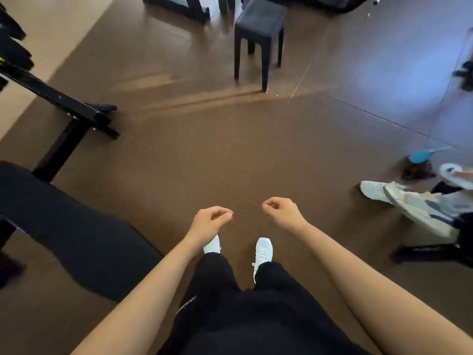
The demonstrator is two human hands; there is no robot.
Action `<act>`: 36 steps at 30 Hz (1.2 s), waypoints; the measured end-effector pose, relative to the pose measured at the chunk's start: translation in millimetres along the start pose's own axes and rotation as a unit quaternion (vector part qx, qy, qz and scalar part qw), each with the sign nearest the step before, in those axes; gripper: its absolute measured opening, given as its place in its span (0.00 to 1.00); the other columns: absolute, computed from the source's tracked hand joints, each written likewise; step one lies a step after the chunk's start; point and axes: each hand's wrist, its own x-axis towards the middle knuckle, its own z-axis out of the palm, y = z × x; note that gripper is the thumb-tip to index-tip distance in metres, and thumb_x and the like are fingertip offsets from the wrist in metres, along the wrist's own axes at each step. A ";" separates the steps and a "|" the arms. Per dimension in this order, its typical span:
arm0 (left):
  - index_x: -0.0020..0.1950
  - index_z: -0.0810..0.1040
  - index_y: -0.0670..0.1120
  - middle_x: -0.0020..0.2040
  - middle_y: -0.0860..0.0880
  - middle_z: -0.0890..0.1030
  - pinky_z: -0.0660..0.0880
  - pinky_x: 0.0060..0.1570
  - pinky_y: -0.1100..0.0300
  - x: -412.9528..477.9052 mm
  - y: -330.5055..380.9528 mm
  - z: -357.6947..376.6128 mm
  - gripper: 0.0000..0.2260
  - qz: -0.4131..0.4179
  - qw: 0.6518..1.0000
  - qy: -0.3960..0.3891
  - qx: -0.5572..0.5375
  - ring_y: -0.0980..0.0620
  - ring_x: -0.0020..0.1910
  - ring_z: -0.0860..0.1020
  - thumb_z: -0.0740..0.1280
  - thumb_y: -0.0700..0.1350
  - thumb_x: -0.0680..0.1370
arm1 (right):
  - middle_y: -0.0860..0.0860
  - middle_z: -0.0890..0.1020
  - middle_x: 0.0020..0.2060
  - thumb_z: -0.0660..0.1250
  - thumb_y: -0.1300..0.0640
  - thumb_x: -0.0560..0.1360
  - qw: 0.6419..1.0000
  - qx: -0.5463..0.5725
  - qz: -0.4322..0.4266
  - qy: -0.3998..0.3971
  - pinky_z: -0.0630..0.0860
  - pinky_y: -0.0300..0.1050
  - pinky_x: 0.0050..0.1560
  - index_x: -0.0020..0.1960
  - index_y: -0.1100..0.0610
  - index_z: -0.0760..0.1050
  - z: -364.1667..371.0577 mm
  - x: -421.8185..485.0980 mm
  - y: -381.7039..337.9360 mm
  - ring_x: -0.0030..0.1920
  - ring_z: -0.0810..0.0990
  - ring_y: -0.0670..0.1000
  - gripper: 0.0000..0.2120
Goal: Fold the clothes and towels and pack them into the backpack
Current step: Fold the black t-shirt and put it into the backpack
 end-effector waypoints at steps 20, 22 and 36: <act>0.47 0.84 0.52 0.44 0.48 0.86 0.76 0.50 0.57 250.2 176.8 -104.3 0.06 0.051 0.999 -0.003 -0.018 0.53 0.43 0.80 0.69 0.42 0.80 | 0.50 0.85 0.50 0.64 0.51 0.82 1.000 -0.017 0.007 0.011 0.79 0.55 0.61 0.59 0.54 0.82 -128.5 186.0 -168.1 0.52 0.83 0.51 0.11; 0.45 0.84 0.56 0.44 0.50 0.86 0.77 0.53 0.54 277.7 202.3 -113.5 0.05 0.059 0.998 -0.011 0.010 0.52 0.45 0.81 0.69 0.46 0.78 | 0.50 0.85 0.49 0.65 0.52 0.81 1.000 0.001 -0.003 0.025 0.79 0.55 0.61 0.57 0.54 0.82 -149.2 208.1 -187.6 0.52 0.83 0.52 0.10; 0.54 0.85 0.48 0.49 0.51 0.86 0.76 0.53 0.56 481.6 431.6 -78.4 0.07 0.074 0.983 -0.061 0.154 0.51 0.50 0.82 0.69 0.46 0.81 | 0.50 0.84 0.51 0.64 0.53 0.83 0.997 0.032 0.025 0.059 0.77 0.47 0.57 0.60 0.55 0.81 -372.4 379.5 -192.6 0.53 0.81 0.51 0.11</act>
